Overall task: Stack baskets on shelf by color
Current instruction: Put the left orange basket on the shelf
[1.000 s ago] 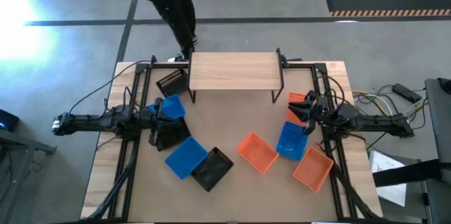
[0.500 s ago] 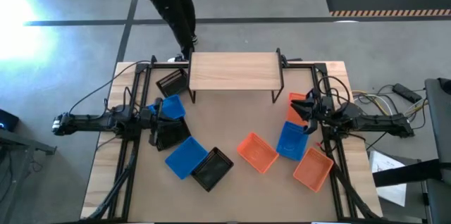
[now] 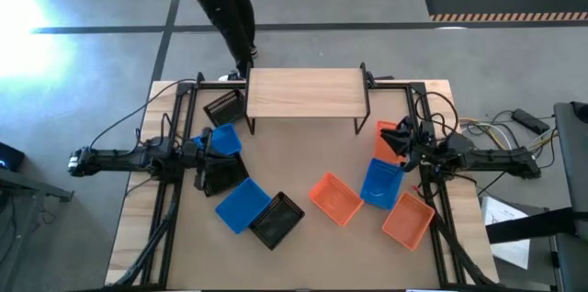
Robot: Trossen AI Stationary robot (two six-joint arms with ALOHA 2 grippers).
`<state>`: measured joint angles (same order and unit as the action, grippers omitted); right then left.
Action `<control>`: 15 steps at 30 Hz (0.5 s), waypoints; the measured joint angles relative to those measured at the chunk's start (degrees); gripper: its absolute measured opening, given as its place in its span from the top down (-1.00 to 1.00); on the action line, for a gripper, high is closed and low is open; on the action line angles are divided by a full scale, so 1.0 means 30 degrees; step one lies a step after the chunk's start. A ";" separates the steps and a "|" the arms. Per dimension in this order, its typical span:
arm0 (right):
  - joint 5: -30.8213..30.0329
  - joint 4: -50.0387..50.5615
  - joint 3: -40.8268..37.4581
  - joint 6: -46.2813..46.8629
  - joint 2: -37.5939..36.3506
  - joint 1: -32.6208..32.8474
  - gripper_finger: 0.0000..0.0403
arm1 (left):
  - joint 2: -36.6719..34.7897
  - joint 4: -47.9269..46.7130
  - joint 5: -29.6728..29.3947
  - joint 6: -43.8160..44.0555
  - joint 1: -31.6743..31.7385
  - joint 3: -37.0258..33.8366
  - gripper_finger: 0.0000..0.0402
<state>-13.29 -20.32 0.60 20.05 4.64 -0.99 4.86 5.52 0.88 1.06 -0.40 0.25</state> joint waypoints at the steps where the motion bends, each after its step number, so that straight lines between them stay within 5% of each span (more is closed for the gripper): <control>1: 0.0217 -0.0149 0.0003 0.0158 0.0313 0.0108 0.66 | -0.0002 -0.0005 -0.0006 0.0000 0.0000 0.0000 1.00; 8: 0.0456 0.0183 0.1294 0.0040 0.4237 0.1234 0.66 | 0.0000 0.0000 0.0001 0.0000 0.0000 0.0000 1.00; 15: 0.0436 0.7624 0.6544 -0.1554 0.8641 0.1879 0.66 | 0.0000 -0.0007 -0.0005 0.0000 0.0000 0.0000 1.00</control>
<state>-11.98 2.55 20.23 15.38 30.56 4.64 4.86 5.50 0.87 1.06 -0.40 0.25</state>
